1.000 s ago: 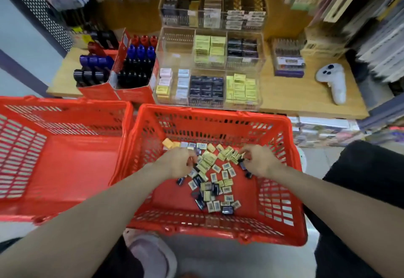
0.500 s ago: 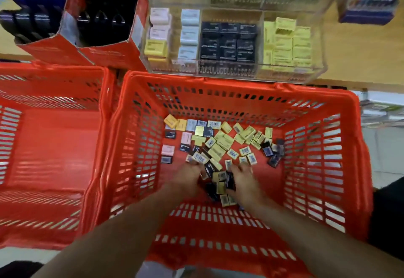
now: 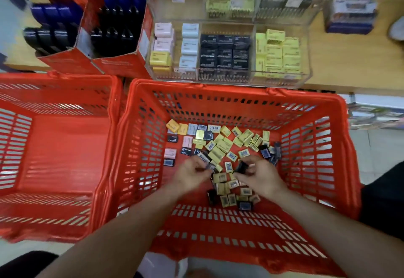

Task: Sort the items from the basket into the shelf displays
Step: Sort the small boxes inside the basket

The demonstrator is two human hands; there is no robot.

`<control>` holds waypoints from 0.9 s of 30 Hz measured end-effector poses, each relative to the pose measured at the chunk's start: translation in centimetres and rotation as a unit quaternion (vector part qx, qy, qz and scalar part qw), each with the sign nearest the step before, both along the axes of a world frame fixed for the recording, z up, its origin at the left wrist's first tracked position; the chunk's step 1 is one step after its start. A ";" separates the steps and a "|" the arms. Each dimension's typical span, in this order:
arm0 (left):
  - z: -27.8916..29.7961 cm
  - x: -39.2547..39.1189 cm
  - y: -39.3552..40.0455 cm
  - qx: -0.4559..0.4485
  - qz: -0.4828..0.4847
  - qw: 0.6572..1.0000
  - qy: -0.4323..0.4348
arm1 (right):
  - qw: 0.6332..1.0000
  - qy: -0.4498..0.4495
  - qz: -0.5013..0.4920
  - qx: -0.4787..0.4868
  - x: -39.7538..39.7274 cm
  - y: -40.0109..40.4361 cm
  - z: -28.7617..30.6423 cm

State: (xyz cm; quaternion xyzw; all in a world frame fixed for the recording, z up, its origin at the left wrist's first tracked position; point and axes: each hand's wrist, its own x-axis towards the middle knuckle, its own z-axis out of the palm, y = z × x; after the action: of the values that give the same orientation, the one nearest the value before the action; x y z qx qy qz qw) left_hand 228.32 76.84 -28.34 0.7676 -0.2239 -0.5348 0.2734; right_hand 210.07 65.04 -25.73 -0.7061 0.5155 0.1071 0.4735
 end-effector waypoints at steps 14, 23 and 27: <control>3.3 3.5 -0.7 0.034 0.510 0.792 0.334 | 0.991 -0.044 0.080 -0.101 7.2 1.5 0.8; 2.9 5.9 -2.1 0.076 0.481 0.813 0.318 | 0.935 0.144 0.267 -0.185 10.8 4.5 -4.8; 2.8 6.6 -2.3 0.103 0.459 0.828 0.304 | 0.904 0.125 0.343 -0.220 10.7 3.2 -5.2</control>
State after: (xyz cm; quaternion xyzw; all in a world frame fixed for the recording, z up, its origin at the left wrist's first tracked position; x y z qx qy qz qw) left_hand 234.89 74.58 -25.50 0.6039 0.3054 -0.5741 0.4609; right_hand 220.72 68.20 -30.90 -0.9066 0.3065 0.2339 0.1716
